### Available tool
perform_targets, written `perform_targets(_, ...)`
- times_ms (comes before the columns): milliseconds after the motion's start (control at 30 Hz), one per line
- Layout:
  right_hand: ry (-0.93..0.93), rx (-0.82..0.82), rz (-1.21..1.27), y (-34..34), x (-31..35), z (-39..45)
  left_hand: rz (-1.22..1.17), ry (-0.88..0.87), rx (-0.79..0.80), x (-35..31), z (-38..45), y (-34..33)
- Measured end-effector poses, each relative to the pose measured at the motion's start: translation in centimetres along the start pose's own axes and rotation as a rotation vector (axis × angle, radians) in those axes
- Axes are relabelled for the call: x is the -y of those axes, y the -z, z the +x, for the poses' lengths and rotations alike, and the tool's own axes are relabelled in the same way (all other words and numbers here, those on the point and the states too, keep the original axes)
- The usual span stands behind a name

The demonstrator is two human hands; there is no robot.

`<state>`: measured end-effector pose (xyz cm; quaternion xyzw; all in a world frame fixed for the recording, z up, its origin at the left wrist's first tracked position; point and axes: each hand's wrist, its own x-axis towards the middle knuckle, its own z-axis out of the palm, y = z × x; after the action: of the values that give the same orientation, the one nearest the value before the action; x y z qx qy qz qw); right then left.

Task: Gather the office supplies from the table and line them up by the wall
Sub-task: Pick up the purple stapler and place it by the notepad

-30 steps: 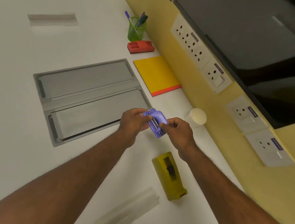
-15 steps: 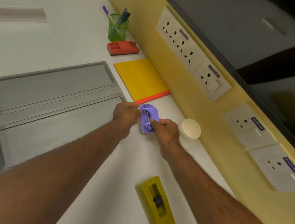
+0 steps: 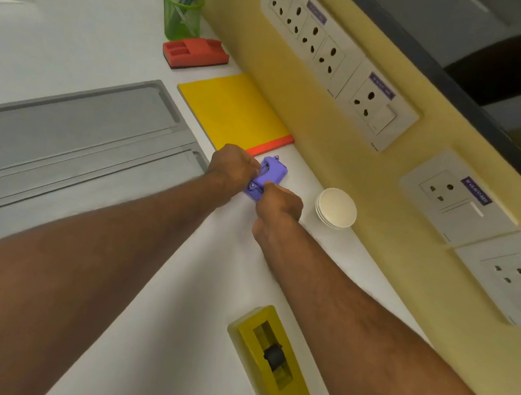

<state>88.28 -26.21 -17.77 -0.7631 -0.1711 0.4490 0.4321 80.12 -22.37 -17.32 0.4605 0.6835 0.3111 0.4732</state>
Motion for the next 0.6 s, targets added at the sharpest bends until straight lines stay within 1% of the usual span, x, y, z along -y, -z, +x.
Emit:
perform_targets(133,-0.123,-0.019,0.11,-0.7,0.5,0.3,0.021,-0.085,0.035,0.0,0.4,0.0)
perform_targets(333,-0.081,0.018,0.182,-1.0,-0.3,0.2,0.183,-0.228,0.05,0.2,0.8,-0.3)
perform_targets(467,-0.048,0.056,0.233,-0.7,-0.4,0.1,0.239,-0.265,-0.033,0.5,0.8,-0.5)
perform_targets(600,-0.039,0.079,0.252,-0.4,-0.3,0.1,0.225,-0.252,-0.109,0.5,0.6,-1.0)
